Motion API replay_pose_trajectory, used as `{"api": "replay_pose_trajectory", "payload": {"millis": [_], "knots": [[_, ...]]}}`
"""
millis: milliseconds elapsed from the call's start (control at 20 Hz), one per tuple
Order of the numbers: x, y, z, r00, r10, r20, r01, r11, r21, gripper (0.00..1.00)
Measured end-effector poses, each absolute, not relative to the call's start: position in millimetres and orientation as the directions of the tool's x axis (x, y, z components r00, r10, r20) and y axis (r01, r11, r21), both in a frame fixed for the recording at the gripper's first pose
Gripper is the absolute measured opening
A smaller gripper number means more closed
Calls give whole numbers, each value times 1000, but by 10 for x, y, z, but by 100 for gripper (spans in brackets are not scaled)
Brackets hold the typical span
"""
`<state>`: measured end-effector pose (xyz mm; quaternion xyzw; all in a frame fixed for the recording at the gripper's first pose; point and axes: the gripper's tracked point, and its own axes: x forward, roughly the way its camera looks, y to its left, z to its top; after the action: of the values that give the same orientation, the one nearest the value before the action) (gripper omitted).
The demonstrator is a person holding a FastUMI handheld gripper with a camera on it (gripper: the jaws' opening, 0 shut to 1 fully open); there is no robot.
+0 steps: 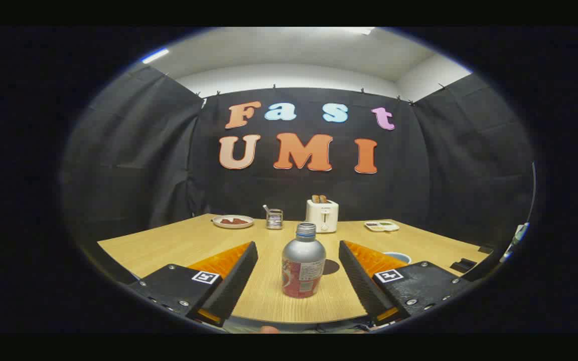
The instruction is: Take the bottle from table, then pour the juice into the cup, finally place the bottle on the coaster
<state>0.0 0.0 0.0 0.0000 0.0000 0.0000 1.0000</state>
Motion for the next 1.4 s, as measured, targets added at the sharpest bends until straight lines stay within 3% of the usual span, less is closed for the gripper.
{"api": "replay_pose_trajectory", "payload": {"millis": [800,1400], "knots": [[-12,-65,-162,998,-18,-55,18,1000,-3,96],[144,-155,-668,982,-35,-185,39,999,19,97]]}}
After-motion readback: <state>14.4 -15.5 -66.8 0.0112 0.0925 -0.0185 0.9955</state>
